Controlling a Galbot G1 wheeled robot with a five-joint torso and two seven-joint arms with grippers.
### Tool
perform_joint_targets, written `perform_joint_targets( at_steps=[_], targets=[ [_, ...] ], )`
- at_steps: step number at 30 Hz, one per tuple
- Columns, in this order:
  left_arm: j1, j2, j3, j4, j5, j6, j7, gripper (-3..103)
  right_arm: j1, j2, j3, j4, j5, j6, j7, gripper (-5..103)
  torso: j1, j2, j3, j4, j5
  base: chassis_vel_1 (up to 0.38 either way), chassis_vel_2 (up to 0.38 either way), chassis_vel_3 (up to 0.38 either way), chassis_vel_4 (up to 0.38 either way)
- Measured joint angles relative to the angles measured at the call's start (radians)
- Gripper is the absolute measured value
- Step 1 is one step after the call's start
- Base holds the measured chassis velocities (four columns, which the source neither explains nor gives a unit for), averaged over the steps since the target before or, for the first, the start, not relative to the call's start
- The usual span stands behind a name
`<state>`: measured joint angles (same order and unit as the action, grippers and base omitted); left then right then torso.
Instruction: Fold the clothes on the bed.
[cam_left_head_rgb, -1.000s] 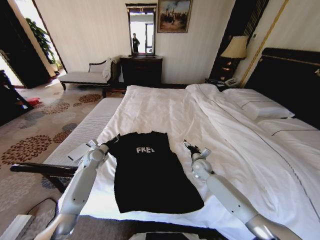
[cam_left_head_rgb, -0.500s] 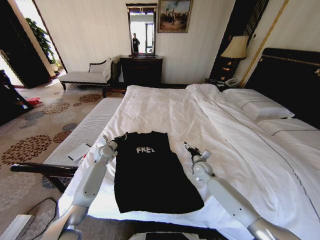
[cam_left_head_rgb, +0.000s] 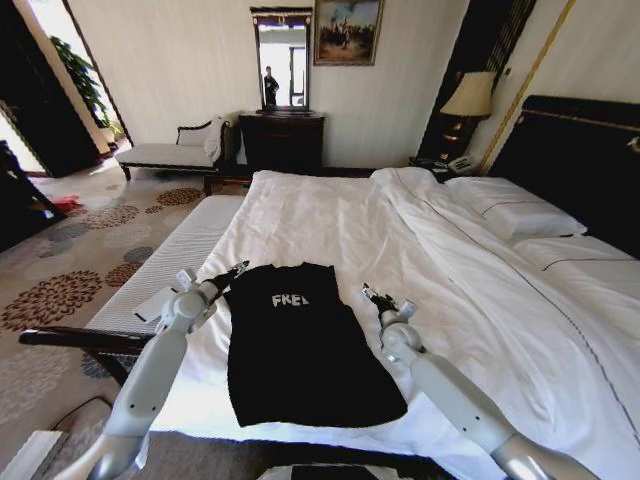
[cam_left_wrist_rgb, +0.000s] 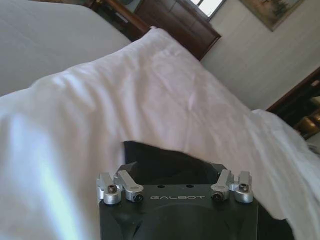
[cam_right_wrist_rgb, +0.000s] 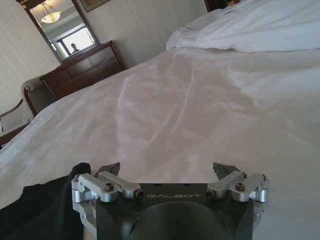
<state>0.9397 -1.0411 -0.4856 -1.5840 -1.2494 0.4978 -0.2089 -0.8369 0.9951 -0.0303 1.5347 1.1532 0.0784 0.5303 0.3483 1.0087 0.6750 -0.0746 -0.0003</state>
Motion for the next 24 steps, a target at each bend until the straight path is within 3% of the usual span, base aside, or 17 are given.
perform_joint_targets(
  at_steps=[5, 13, 19, 22, 24],
  targets=[
    [0.085, -0.015, -0.066, 0.02, 0.037, -0.012, 0.057, 97, -0.006, 0.003, 0.001, 0.0, -0.007, 0.0, -0.001, 100, 0.0, 0.0, 0.0, -0.0003, 0.0001, 0.0, 0.0, 0.0, 0.0],
    [0.065, -0.074, -0.057, 0.051, 0.031, -0.028, 0.077, 102, -0.01, 0.01, -0.003, -0.001, -0.01, 0.001, 0.001, 100, 0.0, 0.0, 0.0, -0.0008, 0.0004, 0.0, 0.0, 0.0, 0.0],
    [0.035, -0.099, -0.04, 0.097, 0.047, -0.045, 0.101, 86, -0.02, 0.005, 0.006, -0.003, -0.012, 0.002, 0.001, 100, 0.0, 0.0, 0.0, -0.0007, 0.0004, 0.0, 0.0, 0.0, 0.0],
    [0.013, -0.107, -0.039, 0.119, 0.046, -0.057, 0.118, 70, -0.019, -0.002, 0.013, -0.012, -0.011, 0.002, 0.0, 100, 0.0, 0.0, 0.0, -0.0008, 0.0004, 0.0, 0.0, 0.0, 0.0],
    [0.01, -0.107, -0.041, 0.12, 0.042, -0.058, 0.121, 70, -0.017, -0.003, 0.014, -0.015, -0.01, 0.002, 0.0, 100, 0.0, 0.0, 0.0, -0.0008, 0.0004, 0.0, 0.0, 0.0, 0.0]
  ],
)
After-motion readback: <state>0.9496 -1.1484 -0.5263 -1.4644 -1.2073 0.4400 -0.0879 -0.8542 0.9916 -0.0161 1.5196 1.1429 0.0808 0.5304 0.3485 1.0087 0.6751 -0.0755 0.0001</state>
